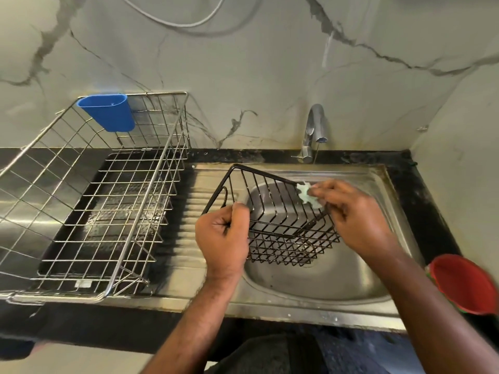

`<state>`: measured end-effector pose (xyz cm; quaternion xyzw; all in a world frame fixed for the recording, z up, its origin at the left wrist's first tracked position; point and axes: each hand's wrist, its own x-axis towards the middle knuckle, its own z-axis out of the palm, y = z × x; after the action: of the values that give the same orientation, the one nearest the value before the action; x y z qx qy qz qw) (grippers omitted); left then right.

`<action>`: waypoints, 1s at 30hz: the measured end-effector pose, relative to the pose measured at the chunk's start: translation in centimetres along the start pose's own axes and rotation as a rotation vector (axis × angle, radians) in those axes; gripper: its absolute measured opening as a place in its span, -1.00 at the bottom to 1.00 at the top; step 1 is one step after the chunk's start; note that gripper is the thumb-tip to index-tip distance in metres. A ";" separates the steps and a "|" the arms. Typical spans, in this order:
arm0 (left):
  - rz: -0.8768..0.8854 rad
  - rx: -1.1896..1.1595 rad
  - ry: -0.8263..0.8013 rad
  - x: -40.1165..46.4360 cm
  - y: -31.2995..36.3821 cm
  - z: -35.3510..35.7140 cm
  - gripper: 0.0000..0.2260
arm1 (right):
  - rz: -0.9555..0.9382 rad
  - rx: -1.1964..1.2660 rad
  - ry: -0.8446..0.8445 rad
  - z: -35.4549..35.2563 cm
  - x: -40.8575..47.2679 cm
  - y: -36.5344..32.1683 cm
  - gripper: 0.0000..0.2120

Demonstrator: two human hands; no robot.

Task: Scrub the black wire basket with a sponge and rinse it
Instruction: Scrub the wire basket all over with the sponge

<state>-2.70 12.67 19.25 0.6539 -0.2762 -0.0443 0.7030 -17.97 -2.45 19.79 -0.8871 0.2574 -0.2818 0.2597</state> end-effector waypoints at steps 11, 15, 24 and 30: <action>-0.036 -0.035 -0.019 0.2 -0.3 0.7 -0.59 | -0.281 0.095 -0.013 1.2 0.0 -4.5 -0.49; -0.082 -0.081 0.017 0.5 -0.3 0.4 -0.58 | -0.153 0.046 -0.012 0.5 -0.2 -1.8 -0.49; -0.120 -0.140 0.041 0.3 -0.5 0.8 -0.54 | 0.035 0.013 0.100 -0.5 0.2 -1.4 -0.75; -0.071 -0.133 0.019 0.3 -0.3 1.0 -0.56 | -0.240 0.074 -0.005 1.1 0.4 -5.1 -0.52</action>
<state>-2.86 11.59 19.06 0.6155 -0.2427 -0.0814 0.7454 -15.38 1.42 22.24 -0.9021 0.1381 -0.3179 0.2572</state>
